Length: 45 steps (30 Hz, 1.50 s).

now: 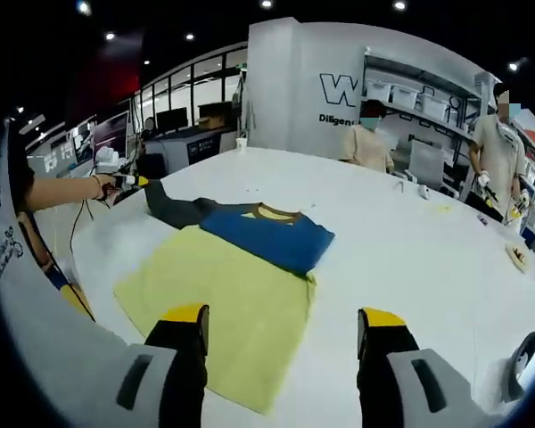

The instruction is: Fold the garment on the visible template until the final outline fits inside the template.

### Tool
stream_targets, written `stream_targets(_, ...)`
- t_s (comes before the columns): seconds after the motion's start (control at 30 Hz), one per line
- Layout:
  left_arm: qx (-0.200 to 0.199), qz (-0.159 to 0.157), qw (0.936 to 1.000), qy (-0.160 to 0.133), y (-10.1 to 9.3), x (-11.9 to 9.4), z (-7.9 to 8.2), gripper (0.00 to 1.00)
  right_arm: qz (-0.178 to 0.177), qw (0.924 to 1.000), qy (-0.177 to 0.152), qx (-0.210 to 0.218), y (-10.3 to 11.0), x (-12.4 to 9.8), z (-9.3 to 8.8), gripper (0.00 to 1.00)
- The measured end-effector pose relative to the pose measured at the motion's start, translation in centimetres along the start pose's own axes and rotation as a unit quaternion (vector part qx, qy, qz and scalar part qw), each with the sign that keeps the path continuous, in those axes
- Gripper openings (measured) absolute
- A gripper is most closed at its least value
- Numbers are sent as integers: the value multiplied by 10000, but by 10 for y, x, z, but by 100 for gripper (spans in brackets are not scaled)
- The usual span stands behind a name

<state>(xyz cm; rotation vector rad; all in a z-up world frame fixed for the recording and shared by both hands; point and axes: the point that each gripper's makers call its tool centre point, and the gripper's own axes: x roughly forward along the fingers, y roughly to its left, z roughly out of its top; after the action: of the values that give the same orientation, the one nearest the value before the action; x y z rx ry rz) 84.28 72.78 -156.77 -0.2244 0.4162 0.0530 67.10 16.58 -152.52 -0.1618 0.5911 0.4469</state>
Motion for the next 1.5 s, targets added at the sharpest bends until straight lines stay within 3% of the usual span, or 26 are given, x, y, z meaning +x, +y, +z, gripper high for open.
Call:
stream_targets(0.27,227,-768,9962,-347,-69,-4,41,2,-123,9996,-165,182,-5,-18,-9,65)
stream_targets(0.3,297,-906,9945,-440,-85,-6,50,2,-128,9996,-168,192,-5,-19,-10,65)
stream_targets(0.43,448,-1166,9907,-539,-114,-7,64,2,-168,9993,-211,248,-8,-26,-16,65)
stream_targets(0.47,564,-1423,9866,-559,-134,-6,71,2,-200,9990,-253,297,-10,-31,-19,65)
stream_targets(0.57,679,-1673,9813,-669,-163,-13,83,2,-311,9982,-323,396,-16,-39,-23,65)
stream_targets(0.63,679,-1715,9804,-689,-169,-14,86,2,-350,9979,-350,429,-17,-44,-24,65)
stream_targets(0.73,614,-2054,9736,-782,-198,-11,96,2,-392,9975,-373,462,-19,-49,-28,65)
stream_targets(1.03,730,-2574,9609,-712,-259,-8,87,2,-529,9952,-467,676,-28,-65,-44,65)
stream_targets(1.2,881,-2817,9537,-569,-288,-8,72,2,-620,9940,-485,765,-32,-73,-51,65)
stream_targets(1.4,1136,-3229,9390,-345,-340,-13,47,2,-778,9914,-536,908,-39,-85,-60,65)
stream_targets(1.5,1311,-3314,9340,-251,-354,-11,33,2,-819,9909,-487,952,-41,-91,-65,64)
